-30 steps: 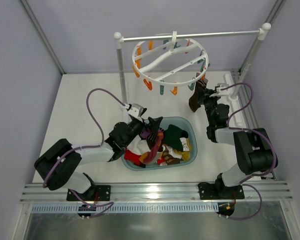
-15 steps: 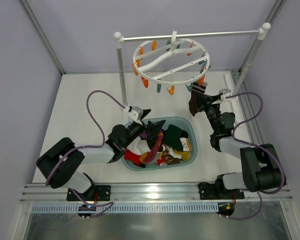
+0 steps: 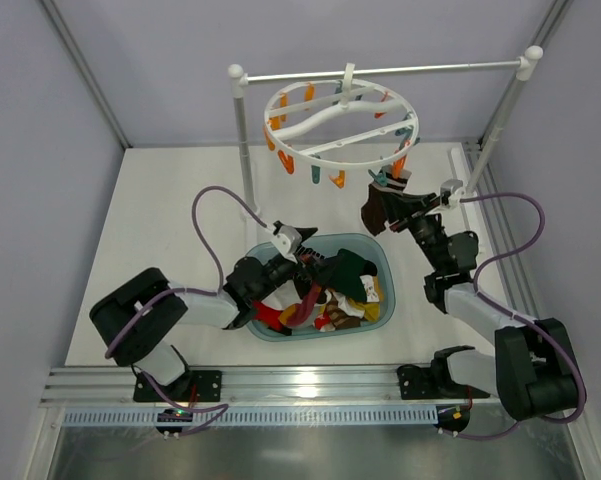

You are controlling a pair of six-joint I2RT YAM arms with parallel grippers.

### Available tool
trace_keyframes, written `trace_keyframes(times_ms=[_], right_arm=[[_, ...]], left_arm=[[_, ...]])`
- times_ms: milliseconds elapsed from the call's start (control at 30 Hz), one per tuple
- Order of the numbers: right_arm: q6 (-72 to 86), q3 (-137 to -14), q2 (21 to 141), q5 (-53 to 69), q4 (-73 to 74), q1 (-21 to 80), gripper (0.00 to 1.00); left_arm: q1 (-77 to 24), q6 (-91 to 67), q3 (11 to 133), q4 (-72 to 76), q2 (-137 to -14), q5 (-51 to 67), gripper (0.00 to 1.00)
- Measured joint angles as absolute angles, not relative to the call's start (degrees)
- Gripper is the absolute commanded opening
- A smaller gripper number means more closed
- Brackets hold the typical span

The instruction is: Remove the socks clipped to the hanger

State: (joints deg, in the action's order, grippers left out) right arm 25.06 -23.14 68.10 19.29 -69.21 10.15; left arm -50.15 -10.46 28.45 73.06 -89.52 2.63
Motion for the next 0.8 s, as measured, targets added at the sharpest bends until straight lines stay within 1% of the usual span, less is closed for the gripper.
trace_keyframes(times_ms=[467,800], right_arm=[[21.93,-25.58,66.87,18.74,-60.84,21.58,0.04],[20.91,-26.37,66.46,18.72,-58.35,23.53,0.04]], left_arm=[[-51.24,-9.41,30.04,73.52,-97.54,1.52,1.0],[-51.35,-9.91,35.22,73.73,-102.65,0.54,1.0]])
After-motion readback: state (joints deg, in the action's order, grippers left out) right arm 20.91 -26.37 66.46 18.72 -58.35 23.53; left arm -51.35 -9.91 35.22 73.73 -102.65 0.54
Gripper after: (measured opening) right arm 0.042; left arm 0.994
